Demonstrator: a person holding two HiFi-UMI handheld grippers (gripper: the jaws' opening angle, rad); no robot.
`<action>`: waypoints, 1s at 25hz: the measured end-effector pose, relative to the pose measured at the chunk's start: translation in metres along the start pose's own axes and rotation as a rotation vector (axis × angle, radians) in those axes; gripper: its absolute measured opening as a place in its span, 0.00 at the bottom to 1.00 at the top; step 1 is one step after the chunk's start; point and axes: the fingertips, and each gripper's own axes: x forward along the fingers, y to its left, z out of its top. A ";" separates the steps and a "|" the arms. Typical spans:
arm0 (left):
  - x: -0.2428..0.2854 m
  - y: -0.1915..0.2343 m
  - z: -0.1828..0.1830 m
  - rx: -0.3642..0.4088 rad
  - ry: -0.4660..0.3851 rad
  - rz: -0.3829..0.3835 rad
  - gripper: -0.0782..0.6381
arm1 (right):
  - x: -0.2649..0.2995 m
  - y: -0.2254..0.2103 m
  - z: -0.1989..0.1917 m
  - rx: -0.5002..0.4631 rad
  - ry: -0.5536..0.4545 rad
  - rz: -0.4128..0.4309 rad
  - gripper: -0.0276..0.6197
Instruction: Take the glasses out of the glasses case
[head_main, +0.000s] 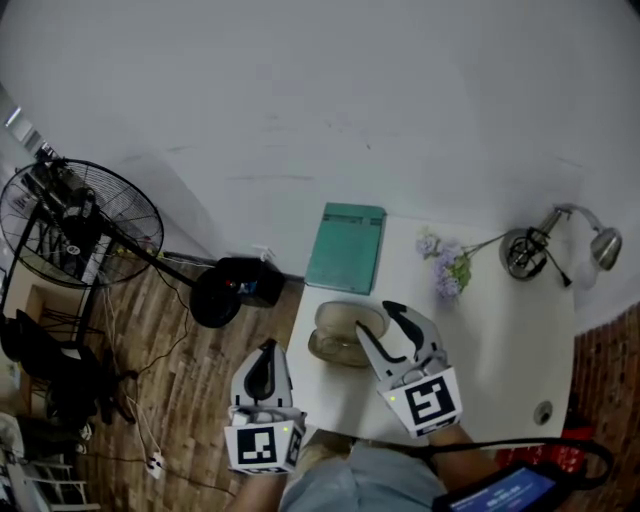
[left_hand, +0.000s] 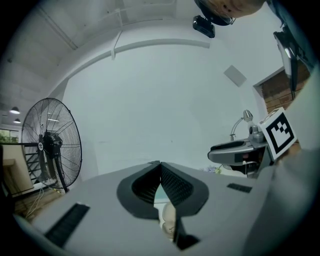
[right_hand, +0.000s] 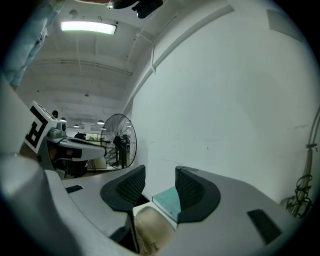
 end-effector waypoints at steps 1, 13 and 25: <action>0.004 0.002 0.000 -0.002 0.000 -0.001 0.12 | 0.004 -0.001 -0.002 0.000 0.004 0.001 0.36; 0.042 0.026 -0.026 -0.046 0.052 -0.056 0.12 | 0.029 0.013 -0.043 0.013 0.138 0.017 0.36; 0.045 0.040 -0.073 -0.101 0.150 -0.066 0.12 | 0.028 0.044 -0.118 0.059 0.334 0.098 0.33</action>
